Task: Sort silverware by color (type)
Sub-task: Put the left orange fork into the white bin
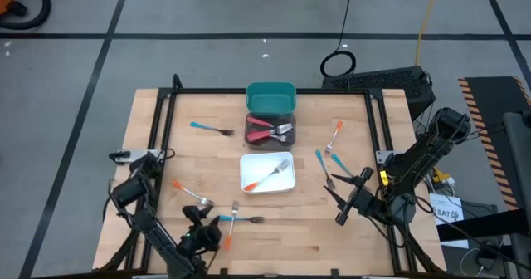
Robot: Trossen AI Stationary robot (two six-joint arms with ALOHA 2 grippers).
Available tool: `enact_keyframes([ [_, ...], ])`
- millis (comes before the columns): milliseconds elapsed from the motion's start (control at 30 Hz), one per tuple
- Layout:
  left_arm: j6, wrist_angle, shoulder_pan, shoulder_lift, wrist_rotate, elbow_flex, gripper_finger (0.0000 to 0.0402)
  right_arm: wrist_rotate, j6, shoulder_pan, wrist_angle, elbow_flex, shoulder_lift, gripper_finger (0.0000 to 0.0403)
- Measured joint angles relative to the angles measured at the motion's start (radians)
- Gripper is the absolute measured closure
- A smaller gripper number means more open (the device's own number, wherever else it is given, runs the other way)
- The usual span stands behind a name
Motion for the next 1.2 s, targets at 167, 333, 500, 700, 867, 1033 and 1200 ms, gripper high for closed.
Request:
enact_keyframes([
  [167, -0.096, 0.019, -0.049, -0.023, -0.008, -0.092, 0.0163, 0.0, 0.002, 0.0, 0.0, 0.0, 0.0, 0.0218],
  [333, -0.07, 0.179, -0.079, -0.023, 0.002, -0.161, 0.0163, 0.0, 0.003, 0.0, 0.0, 0.0, 0.0, 0.0218],
  [500, -0.045, 0.237, -0.07, -0.023, 0.022, -0.214, 0.0163, 0.0, 0.003, 0.0, 0.0, 0.0, 0.0, 0.0218],
  [700, -0.052, 0.258, -0.026, -0.027, 0.021, -0.263, 0.0163, 0.0, 0.002, 0.0, 0.0, 0.0, 0.0, 0.0218],
  [867, -0.051, 0.281, 0.001, -0.029, 0.016, -0.275, 0.0163, 0.0, 0.001, 0.0, 0.0, 0.0, 0.0, 0.0218],
  [1033, -0.054, 0.284, 0.019, -0.029, 0.029, -0.276, 0.0189, 0.0, 0.002, 0.0, 0.0, 0.0, 0.0, 0.0218],
  [1200, -0.053, 0.292, 0.054, -0.028, 0.109, -0.275, 0.0253, 0.0, 0.003, 0.0, 0.0, 0.0, 0.0, 0.0218],
])
